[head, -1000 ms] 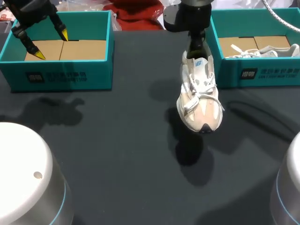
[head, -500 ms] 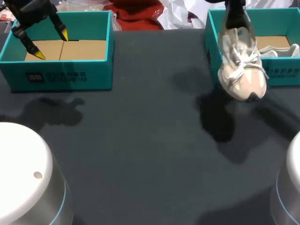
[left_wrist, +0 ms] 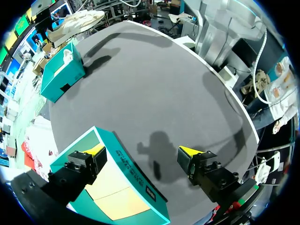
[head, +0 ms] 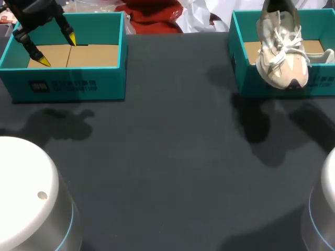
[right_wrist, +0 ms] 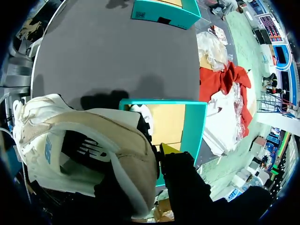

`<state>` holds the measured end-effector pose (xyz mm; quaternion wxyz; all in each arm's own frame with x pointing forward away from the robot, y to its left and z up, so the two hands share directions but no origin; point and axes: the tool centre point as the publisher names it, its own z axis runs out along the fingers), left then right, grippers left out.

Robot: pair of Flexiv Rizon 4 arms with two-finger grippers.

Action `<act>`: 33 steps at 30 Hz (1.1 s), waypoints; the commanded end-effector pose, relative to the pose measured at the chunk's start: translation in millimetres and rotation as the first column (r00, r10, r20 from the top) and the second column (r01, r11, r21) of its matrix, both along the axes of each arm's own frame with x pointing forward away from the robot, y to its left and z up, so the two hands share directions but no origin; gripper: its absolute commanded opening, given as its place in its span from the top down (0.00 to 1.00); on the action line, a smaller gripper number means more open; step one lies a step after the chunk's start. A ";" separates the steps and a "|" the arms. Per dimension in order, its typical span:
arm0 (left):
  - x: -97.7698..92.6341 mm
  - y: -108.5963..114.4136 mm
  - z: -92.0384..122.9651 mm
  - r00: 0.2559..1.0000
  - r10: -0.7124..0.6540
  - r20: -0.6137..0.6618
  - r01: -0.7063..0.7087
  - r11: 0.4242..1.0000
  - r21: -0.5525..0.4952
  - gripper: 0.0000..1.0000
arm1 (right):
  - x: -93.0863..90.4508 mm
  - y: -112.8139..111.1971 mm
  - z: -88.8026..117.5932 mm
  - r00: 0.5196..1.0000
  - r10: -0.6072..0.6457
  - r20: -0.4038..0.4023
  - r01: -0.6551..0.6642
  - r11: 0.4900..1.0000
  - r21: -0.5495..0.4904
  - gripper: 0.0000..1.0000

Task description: Take the shoe out of the shoebox, open the shoe tongue, remove and reinsert the insole, then place the shoe into the shoebox

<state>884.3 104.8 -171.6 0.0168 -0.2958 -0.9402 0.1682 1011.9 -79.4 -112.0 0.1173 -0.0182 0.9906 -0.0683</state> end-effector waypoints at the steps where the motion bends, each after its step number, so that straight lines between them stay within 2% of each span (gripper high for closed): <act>1: -0.3 0.3 0.2 1.000 -0.001 0.001 0.001 1.000 0.003 0.00 | -0.2 0.3 1.9 1.000 0.000 -0.001 0.000 1.000 -0.003 1.00; 6: -0.3 0.3 0.2 1.000 -0.001 0.001 0.001 1.000 0.003 0.00 | 46.2 -16.1 20.1 0.998 0.017 0.061 -0.015 1.000 -0.026 1.00; 10: -0.3 0.3 0.2 1.000 -0.001 0.001 0.001 1.000 0.003 0.00 | 85.9 -36.8 30.3 0.997 0.027 0.071 -0.025 0.999 -0.033 1.00; 15: -0.3 0.3 0.2 1.000 -0.001 0.001 0.001 1.000 0.003 0.00 | 130.3 -62.5 36.3 0.997 0.025 0.066 -0.022 0.998 -0.054 1.00; 19: -0.3 0.3 0.2 1.000 -0.001 0.001 0.001 1.000 0.003 0.00 | 158.7 -79.0 36.7 0.998 0.010 0.066 -0.004 0.996 -0.084 1.00; 21: -0.3 0.3 0.2 1.000 -0.001 0.001 0.001 1.000 0.003 0.00 | 174.2 -91.1 31.8 0.994 0.060 0.093 -0.057 0.998 -0.032 1.00; 23: -0.3 0.3 0.2 1.000 -0.001 0.001 0.001 1.000 0.003 0.00 | 182.6 -100.6 26.6 0.994 0.055 0.097 -0.053 0.998 -0.025 1.00; 33: -0.3 0.3 0.2 1.000 -0.001 0.001 0.001 1.000 0.003 0.00 | 182.6 -100.6 26.6 0.994 0.055 0.097 -0.053 0.998 -0.025 1.00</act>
